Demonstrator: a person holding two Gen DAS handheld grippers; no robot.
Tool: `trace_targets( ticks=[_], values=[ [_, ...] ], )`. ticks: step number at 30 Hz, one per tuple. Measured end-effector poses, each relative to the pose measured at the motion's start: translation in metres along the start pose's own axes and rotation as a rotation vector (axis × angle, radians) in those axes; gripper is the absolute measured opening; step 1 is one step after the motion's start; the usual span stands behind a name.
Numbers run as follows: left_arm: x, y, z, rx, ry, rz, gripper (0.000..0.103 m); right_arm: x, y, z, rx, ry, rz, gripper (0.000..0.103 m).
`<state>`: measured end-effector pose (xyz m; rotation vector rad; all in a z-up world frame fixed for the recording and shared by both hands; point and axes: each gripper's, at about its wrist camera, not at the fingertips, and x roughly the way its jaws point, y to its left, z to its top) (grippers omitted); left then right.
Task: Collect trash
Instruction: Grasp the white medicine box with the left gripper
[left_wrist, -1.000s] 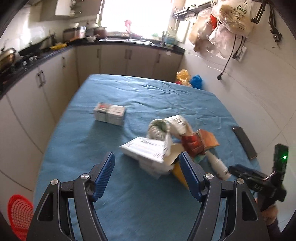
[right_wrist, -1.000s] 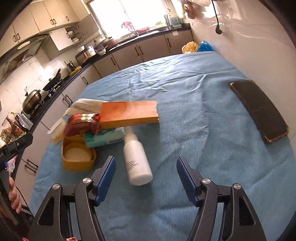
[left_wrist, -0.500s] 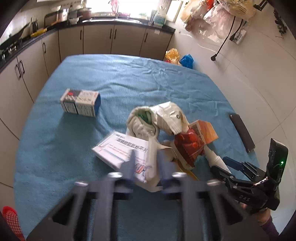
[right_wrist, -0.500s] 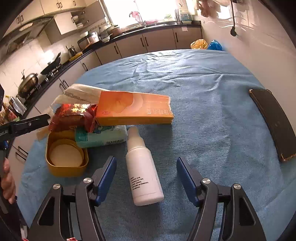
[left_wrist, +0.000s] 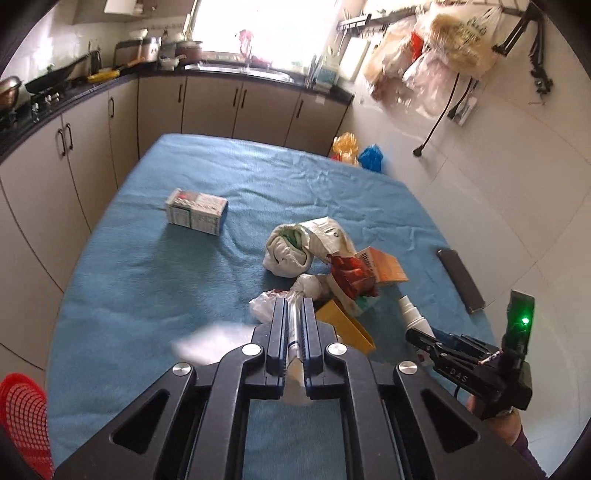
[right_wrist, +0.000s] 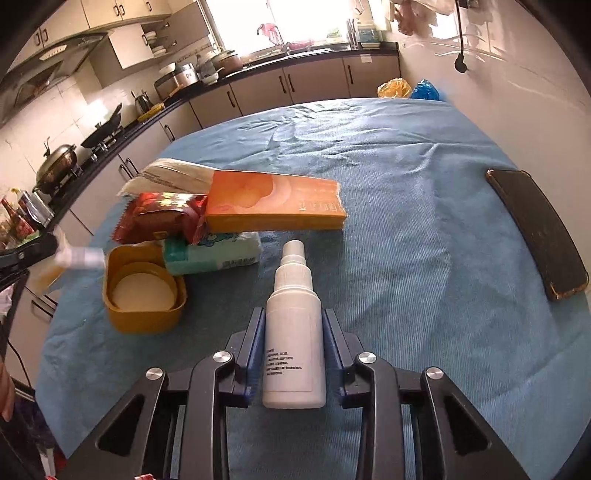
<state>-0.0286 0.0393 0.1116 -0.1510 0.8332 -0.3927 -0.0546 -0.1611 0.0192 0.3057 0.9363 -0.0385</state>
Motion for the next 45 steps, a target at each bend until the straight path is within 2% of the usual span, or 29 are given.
trace_targets(
  ticks=[7,10,12,14,15,20,23,24,26,29,36,37,39,40,41,43,45],
  values=[
    [-0.056,0.002,-0.023,0.026,-0.115,0.054,0.004,-0.024,0.017,-0.016,-0.020,-0.023,0.033,0.033],
    [-0.060,0.002,-0.034,0.061,-0.088,0.056,0.005,-0.031,0.031,-0.024,-0.050,-0.028,0.040,0.033],
    [-0.053,0.004,-0.044,0.071,-0.044,0.050,0.018,-0.034,0.037,-0.028,-0.064,-0.031,0.041,0.033],
    [-0.040,0.009,-0.059,0.046,0.016,0.063,0.074,-0.036,0.043,-0.032,-0.068,-0.031,0.056,0.033],
    [-0.034,0.012,-0.065,0.023,0.036,0.059,0.081,-0.037,0.044,-0.033,-0.067,-0.030,0.062,0.033],
    [0.003,0.029,-0.091,-0.153,0.194,-0.030,0.082,-0.041,0.051,-0.040,-0.064,-0.026,0.080,0.033],
    [0.031,0.034,-0.094,-0.235,0.272,-0.028,0.083,-0.045,0.049,-0.044,-0.054,-0.032,0.085,0.033],
    [0.035,0.031,-0.091,-0.236,0.253,-0.009,0.086,-0.046,0.048,-0.045,-0.048,-0.035,0.088,0.033],
    [0.041,0.021,-0.084,-0.220,0.246,0.044,0.087,-0.051,0.042,-0.047,-0.031,-0.046,0.095,0.033],
    [0.056,0.006,-0.080,-0.196,0.278,0.037,0.087,-0.056,0.032,-0.049,-0.012,-0.056,0.096,0.033],
    [0.075,-0.051,-0.093,0.054,0.260,0.229,0.088,-0.062,0.012,-0.056,0.024,-0.063,0.093,0.033],
    [0.074,-0.052,-0.094,0.071,0.255,0.236,0.088,-0.062,0.010,-0.057,0.028,-0.062,0.094,0.033],
    [0.068,-0.054,-0.099,0.094,0.230,0.248,0.073,-0.062,0.009,-0.058,0.034,-0.060,0.101,0.033],
    [0.063,-0.053,-0.100,0.098,0.219,0.256,0.056,-0.061,0.008,-0.059,0.035,-0.057,0.105,0.033],
    [0.058,-0.050,-0.100,0.087,0.219,0.242,0.052,-0.061,0.008,-0.060,0.034,-0.056,0.109,0.033],
    [0.047,-0.039,-0.101,0.037,0.214,0.185,0.051,-0.062,0.009,-0.062,0.029,-0.055,0.114,0.033],
    [0.032,-0.030,-0.102,0.010,0.184,0.180,0.051,-0.061,0.013,-0.062,0.020,-0.052,0.121,0.033]
  ],
)
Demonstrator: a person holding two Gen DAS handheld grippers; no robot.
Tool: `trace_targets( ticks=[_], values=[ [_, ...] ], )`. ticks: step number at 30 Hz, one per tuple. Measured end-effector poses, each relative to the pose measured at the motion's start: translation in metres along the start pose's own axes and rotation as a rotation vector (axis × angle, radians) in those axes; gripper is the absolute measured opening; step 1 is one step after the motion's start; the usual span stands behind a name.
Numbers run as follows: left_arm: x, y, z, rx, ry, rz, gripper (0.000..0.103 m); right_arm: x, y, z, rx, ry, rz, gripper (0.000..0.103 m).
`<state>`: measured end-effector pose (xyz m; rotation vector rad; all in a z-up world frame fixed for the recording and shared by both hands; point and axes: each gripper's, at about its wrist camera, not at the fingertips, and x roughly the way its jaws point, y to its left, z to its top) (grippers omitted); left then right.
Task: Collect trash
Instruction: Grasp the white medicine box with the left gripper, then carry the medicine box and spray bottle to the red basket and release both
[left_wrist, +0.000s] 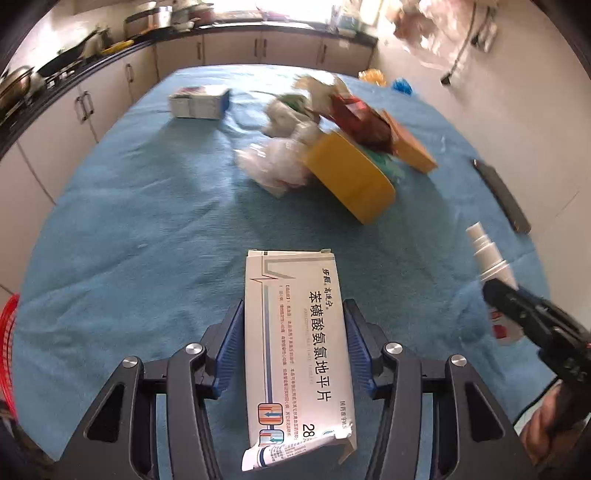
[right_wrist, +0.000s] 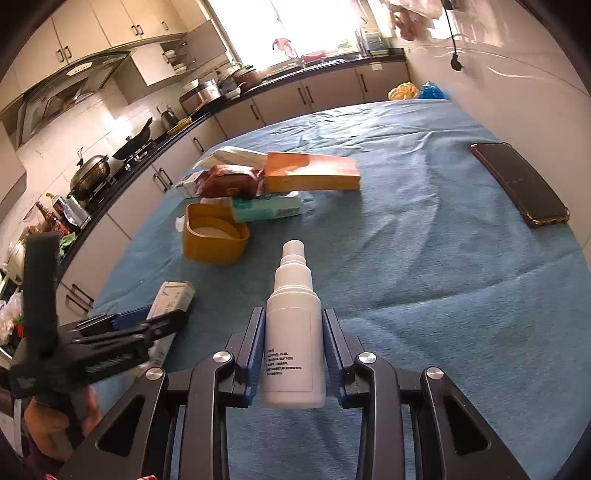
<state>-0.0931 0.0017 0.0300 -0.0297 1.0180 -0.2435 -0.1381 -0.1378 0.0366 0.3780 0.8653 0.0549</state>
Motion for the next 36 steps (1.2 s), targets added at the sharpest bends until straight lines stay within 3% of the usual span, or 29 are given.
trace_targets(
  ticks=[8,18,26,36],
  values=[
    [-0.054,0.051,-0.012,-0.116,-0.098,-0.059,0.051,0.011,0.036,-0.002,-0.067,0.029,0.042,0.033],
    [-0.113,0.172,-0.044,-0.334,-0.234,0.127,0.051,0.039,0.118,-0.008,-0.193,0.104,0.157,0.033],
    [-0.120,0.280,-0.086,-0.565,-0.236,0.230,0.051,0.082,0.213,-0.014,-0.320,0.199,0.276,0.033],
    [-0.103,0.339,-0.114,-0.653,-0.185,0.231,0.052,0.149,0.339,-0.027,-0.440,0.315,0.416,0.033]
  ],
)
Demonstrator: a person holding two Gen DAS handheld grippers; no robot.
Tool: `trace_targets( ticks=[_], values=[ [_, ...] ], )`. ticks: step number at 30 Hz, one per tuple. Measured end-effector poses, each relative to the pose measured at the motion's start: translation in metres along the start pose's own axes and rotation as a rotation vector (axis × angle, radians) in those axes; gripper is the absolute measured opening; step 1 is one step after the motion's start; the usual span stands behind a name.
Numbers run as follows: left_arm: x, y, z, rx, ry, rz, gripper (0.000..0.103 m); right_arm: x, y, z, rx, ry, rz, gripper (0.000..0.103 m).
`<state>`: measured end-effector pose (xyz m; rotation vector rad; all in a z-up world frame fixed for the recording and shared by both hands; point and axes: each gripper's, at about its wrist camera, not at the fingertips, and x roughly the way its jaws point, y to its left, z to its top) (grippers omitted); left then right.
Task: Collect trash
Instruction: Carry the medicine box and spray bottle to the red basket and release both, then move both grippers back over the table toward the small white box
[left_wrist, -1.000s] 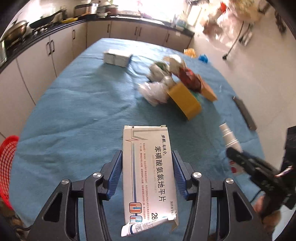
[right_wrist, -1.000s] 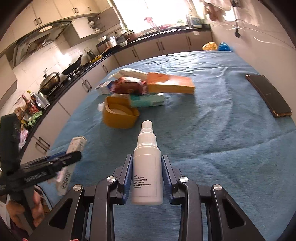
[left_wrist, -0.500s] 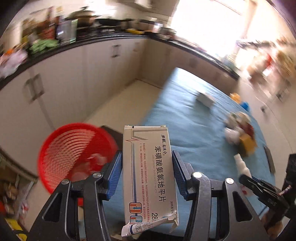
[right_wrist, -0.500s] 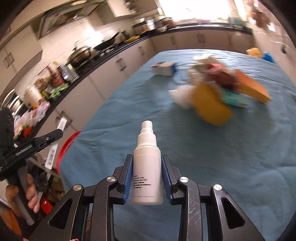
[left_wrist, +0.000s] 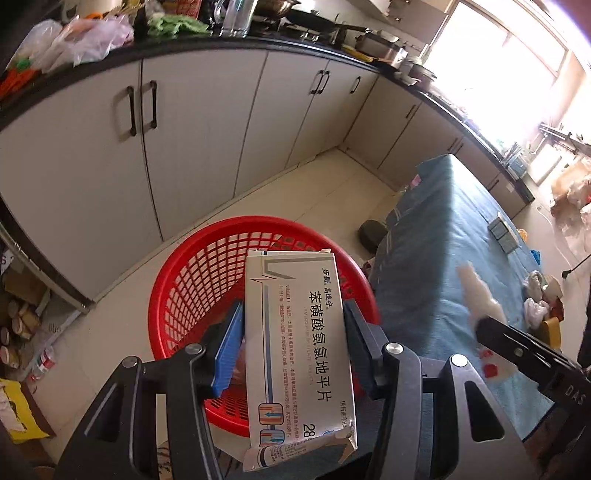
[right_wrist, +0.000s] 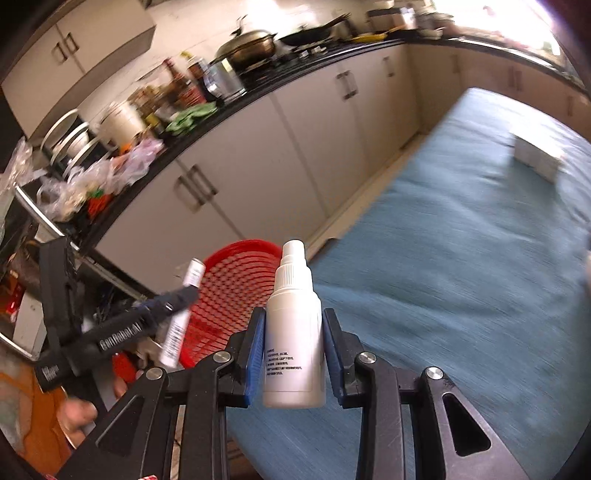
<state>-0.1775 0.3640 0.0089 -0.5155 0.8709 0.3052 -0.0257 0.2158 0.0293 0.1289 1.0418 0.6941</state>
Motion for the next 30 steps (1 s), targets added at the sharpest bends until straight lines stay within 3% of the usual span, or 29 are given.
trace_targets(
  ticks=[8,11,20,23,30],
  values=[
    [-0.003,0.014,0.003,-0.014,-0.003,0.000,0.055,0.057,0.029,0.019,-0.007,0.081,0.075,0.034],
    [-0.009,0.018,0.004,-0.026,-0.015,0.005,0.060,0.059,0.028,0.021,0.010,0.085,0.094,0.046],
    [-0.018,0.007,0.004,-0.002,-0.025,0.006,0.064,0.029,0.014,0.015,0.029,0.027,0.059,0.054],
    [-0.024,-0.004,0.004,0.022,-0.037,0.002,0.069,0.012,0.004,0.008,0.039,0.008,0.040,0.056],
    [-0.036,-0.045,-0.002,0.086,-0.042,-0.032,0.072,-0.029,-0.027,-0.015,0.086,-0.040,-0.008,0.059]
  ],
)
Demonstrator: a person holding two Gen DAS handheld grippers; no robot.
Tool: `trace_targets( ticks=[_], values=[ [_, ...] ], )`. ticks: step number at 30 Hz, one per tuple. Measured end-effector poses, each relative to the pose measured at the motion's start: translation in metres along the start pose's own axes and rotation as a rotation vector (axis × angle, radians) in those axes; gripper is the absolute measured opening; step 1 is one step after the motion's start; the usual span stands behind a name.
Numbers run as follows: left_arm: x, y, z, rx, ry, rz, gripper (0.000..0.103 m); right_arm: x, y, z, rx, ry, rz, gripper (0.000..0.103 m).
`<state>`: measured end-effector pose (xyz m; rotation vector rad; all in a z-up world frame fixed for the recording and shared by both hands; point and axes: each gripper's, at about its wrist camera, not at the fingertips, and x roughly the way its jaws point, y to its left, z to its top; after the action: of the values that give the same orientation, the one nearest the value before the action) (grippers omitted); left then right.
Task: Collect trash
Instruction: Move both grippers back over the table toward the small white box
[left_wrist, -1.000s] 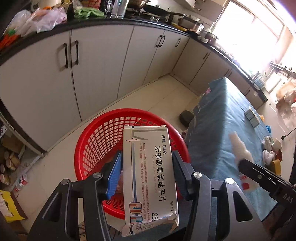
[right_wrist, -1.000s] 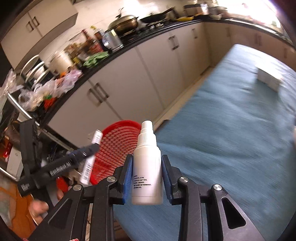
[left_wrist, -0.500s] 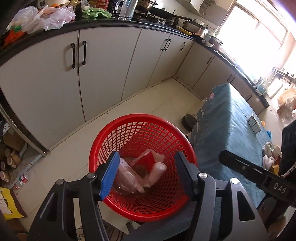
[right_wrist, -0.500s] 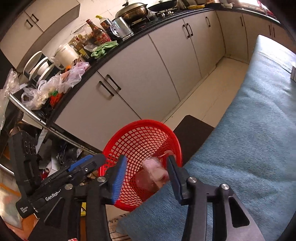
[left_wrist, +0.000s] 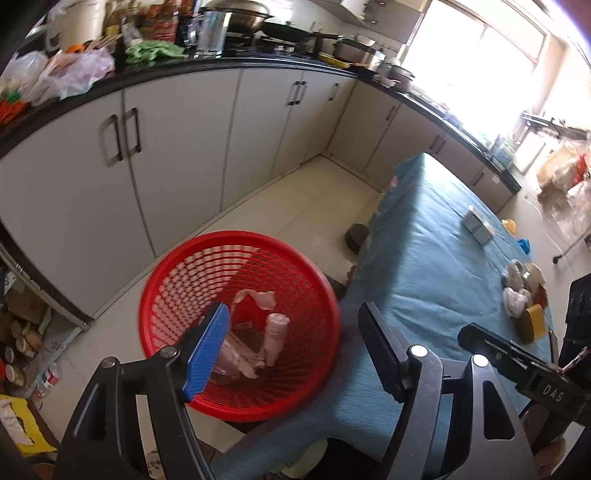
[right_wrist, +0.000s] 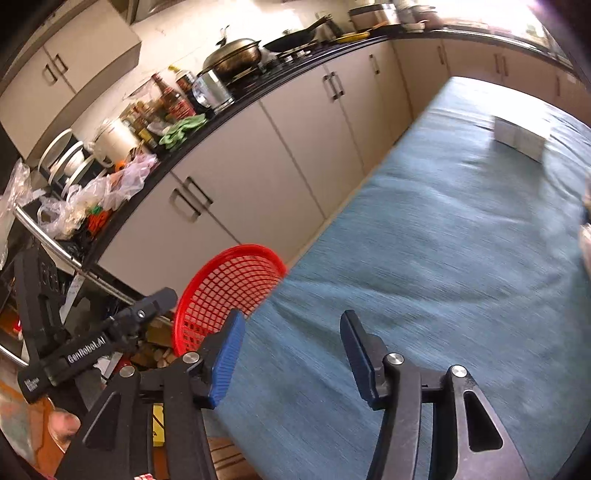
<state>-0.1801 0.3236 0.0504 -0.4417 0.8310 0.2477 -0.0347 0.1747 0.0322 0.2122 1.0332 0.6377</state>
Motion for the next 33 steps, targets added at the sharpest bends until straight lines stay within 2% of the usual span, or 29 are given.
trace_targets(
  ticks=[12,19,24,28,33],
  values=[
    [-0.005,-0.112,-0.009,0.157,0.030,-0.136,0.078,-0.093,-0.077,-0.043,0.112,-0.118,-0.085,0.066],
    [0.011,-0.180,0.006,0.225,0.068,-0.224,0.085,-0.151,-0.139,-0.066,0.215,-0.188,-0.161,0.071],
    [0.052,-0.235,0.036,0.228,0.134,-0.280,0.085,-0.183,-0.180,-0.078,0.297,-0.239,-0.184,0.073],
    [0.097,-0.267,0.060,0.162,0.214,-0.327,0.087,-0.202,-0.204,-0.087,0.347,-0.277,-0.192,0.074],
    [0.167,-0.304,0.085,0.079,0.321,-0.322,0.087,-0.215,-0.229,-0.094,0.388,-0.292,-0.202,0.075]
  ],
)
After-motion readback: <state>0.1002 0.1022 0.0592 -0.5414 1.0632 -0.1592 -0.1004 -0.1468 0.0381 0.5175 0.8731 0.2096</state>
